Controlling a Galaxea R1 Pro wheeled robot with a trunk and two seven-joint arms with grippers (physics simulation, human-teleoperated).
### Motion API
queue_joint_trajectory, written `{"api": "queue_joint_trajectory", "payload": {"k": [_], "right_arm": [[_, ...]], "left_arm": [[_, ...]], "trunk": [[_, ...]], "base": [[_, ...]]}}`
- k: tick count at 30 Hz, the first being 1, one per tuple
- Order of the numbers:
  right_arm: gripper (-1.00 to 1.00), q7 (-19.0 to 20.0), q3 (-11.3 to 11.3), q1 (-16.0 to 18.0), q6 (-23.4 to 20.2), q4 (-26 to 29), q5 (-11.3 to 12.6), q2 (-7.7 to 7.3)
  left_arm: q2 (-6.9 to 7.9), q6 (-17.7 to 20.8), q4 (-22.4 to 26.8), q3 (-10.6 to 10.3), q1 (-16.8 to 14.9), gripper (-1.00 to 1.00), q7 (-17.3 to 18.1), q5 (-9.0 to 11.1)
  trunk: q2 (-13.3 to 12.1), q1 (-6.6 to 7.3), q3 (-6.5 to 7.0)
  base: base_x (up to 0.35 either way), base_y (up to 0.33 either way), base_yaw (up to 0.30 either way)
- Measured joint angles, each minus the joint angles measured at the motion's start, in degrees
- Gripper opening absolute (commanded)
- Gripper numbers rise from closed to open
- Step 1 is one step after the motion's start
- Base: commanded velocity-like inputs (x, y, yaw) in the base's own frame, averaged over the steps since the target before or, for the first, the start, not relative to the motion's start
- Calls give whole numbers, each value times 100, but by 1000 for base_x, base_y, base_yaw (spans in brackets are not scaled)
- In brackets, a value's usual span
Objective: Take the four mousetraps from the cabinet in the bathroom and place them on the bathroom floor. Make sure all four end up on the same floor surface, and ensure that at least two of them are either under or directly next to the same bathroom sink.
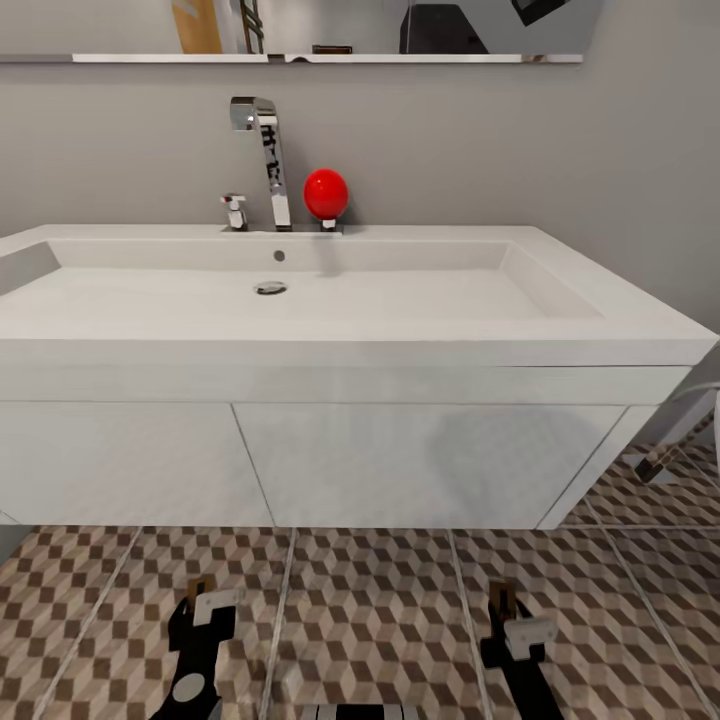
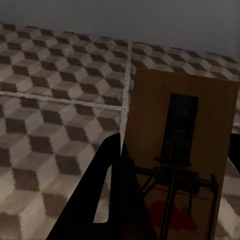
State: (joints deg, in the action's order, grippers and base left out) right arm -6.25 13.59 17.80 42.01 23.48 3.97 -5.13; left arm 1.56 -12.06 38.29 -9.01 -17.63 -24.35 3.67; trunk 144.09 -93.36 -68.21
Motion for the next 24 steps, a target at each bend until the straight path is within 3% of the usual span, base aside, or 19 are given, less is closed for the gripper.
{"api": "queue_joint_trajectory", "payload": {"k": [6,18,24], "right_arm": [[-100,-4,6,0,0,0,-1,6],[-100,-5,7,0,-8,0,-1,9],[-100,-5,8,0,-1,0,0,9]], "left_arm": [[-48,20,32,22,0,-100,-414,-14],[-59,22,33,20,0,-100,-462,-17],[-66,22,33,21,0,-100,-464,-16]], "trunk": [[6,-10,-89],[6,-10,-89],[13,-26,-222]], "base": [[0,0,0],[0,0,0],[0,0,0]]}}
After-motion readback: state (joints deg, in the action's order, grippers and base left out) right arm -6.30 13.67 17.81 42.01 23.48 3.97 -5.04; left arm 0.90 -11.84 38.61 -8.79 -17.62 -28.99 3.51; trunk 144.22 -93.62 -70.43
